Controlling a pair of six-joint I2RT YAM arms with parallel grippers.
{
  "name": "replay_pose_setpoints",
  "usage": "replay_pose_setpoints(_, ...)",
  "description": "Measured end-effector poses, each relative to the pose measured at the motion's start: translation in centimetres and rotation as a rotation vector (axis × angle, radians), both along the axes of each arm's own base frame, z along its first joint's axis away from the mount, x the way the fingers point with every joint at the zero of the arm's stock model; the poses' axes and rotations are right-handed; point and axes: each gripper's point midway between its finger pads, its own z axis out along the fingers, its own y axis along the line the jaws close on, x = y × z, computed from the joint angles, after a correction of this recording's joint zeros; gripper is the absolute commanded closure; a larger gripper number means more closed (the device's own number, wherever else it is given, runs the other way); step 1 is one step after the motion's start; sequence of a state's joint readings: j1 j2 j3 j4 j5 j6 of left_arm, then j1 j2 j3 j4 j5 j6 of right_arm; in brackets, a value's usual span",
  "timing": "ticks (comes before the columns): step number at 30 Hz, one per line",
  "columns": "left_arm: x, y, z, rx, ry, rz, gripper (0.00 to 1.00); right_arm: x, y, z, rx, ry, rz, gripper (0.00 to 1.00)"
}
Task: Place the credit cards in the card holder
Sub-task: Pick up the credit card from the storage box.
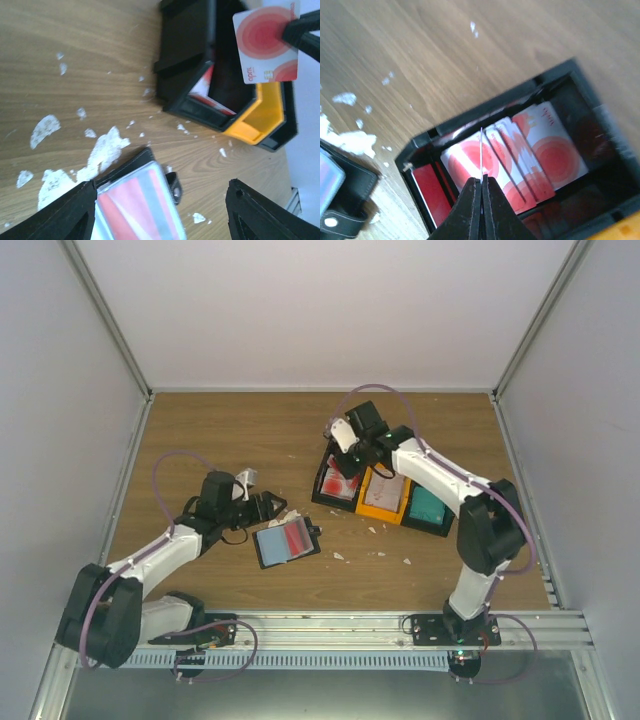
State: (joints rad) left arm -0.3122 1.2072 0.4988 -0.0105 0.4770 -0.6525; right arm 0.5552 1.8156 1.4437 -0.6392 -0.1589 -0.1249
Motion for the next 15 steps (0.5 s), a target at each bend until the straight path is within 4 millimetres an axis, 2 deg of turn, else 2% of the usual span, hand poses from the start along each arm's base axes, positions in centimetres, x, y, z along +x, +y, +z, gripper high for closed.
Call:
replay_pose_setpoints(3,0.0,-0.1,2.1,-0.026,-0.065,-0.006,0.25,0.3,0.2,3.7,0.064,-0.077,-0.022,1.0)
replay_pose_setpoints(6,-0.1,-0.3,4.8,-0.063,-0.148,-0.019,0.19,-0.3,0.6,7.3,0.169,-0.134,-0.028,1.0)
replay_pose_setpoints(11,-1.1,-0.9,9.2,-0.144,-0.278,-0.067,0.11,-4.3,1.2,11.3,0.391,-0.121,0.001,1.0)
replay_pose_setpoints(15,-2.5,-2.0,11.9,-0.219,-0.347,-0.157,0.1,-8.1,2.2,13.7,0.613,-0.049,0.054,1.0)
